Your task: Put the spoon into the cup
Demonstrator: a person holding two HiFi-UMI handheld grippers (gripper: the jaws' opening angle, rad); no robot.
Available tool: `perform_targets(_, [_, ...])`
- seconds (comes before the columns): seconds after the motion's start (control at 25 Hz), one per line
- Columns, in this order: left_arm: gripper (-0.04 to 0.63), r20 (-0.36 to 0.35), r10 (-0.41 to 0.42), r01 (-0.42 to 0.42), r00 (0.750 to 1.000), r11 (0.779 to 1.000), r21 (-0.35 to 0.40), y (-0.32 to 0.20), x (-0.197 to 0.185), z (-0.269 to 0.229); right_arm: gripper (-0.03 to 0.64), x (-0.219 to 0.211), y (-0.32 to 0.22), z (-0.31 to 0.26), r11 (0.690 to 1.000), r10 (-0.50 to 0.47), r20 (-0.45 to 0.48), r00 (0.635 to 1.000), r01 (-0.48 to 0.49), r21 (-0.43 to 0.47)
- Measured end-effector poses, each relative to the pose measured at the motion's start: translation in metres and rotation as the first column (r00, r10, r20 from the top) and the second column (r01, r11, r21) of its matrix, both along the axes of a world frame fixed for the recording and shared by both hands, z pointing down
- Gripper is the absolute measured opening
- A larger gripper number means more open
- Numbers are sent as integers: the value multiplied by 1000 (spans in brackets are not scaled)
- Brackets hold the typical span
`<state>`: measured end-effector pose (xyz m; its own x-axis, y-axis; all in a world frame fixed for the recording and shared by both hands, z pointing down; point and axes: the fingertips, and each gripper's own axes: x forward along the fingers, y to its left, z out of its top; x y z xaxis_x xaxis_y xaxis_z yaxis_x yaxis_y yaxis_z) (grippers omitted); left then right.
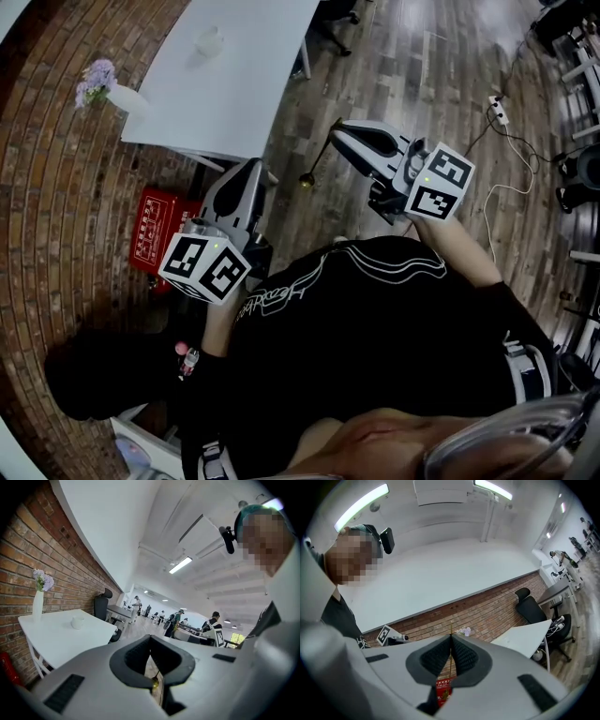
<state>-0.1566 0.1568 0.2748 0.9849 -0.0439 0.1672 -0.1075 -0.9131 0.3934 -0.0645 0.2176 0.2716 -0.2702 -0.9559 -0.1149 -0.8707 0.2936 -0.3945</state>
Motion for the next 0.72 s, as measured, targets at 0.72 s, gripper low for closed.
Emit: perform_targets(0.72, [3, 4, 11, -10, 1000, 999, -42, -48, 94, 27, -1, 97, -44, 20, 999, 42, 2, 999, -42, -26])
